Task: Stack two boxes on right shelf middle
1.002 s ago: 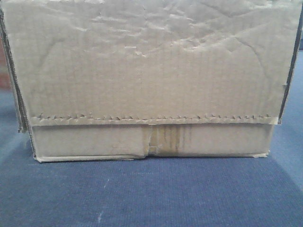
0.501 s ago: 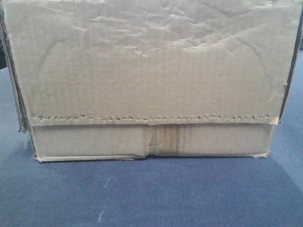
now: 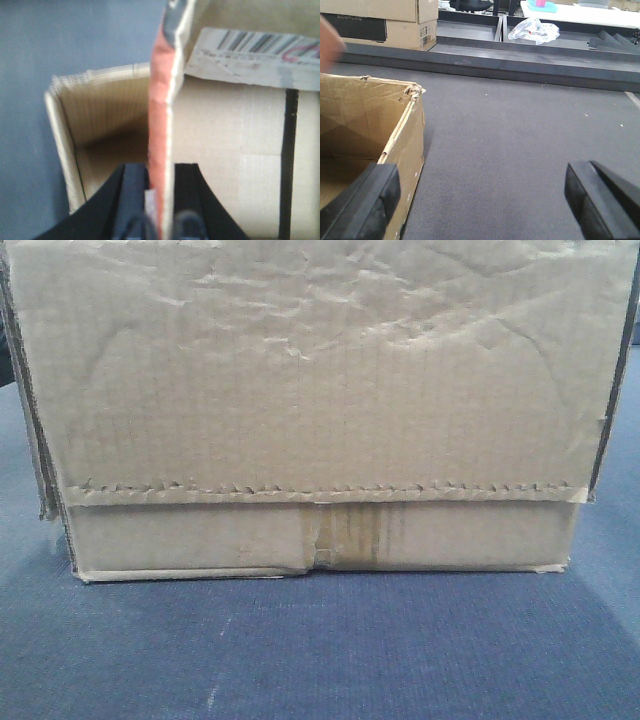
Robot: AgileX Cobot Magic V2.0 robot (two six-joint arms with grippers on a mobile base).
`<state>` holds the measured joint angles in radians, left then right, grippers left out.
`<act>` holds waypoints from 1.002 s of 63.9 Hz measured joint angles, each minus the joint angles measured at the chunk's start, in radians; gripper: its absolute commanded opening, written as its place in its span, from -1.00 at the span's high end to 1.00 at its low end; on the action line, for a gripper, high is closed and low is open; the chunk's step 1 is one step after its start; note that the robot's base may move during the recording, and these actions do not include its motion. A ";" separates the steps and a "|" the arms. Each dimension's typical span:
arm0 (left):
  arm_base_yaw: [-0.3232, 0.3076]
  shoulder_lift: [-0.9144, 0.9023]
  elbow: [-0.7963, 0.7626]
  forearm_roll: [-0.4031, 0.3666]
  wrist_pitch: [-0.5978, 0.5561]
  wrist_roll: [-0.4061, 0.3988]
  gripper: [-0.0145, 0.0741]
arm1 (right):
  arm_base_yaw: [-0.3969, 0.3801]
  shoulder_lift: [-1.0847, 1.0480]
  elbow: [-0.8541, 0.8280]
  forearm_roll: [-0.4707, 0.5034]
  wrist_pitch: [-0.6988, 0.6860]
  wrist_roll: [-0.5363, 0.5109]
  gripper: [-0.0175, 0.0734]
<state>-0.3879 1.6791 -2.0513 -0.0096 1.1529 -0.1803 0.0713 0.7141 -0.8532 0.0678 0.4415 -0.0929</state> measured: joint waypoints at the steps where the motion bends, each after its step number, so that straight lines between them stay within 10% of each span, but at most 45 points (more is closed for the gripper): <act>1: 0.000 0.009 0.000 0.002 0.002 -0.004 0.92 | 0.000 0.000 0.000 0.000 0.000 0.000 -0.64; 32: 0.000 0.161 0.000 0.022 0.033 -0.029 0.87 | 0.004 0.000 0.000 0.002 0.000 0.000 -0.64; 55: -0.002 0.161 -0.007 0.002 0.027 -0.031 -0.62 | 0.012 0.000 0.000 0.002 0.000 0.000 -0.64; 64: -0.002 0.156 -0.047 -0.014 0.027 -0.031 -0.69 | 0.012 0.000 0.000 0.002 0.000 0.000 -0.64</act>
<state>-0.3900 1.8347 -2.0985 -0.0233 1.1797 -0.2114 0.0837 0.7141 -0.8532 0.0697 0.4415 -0.0929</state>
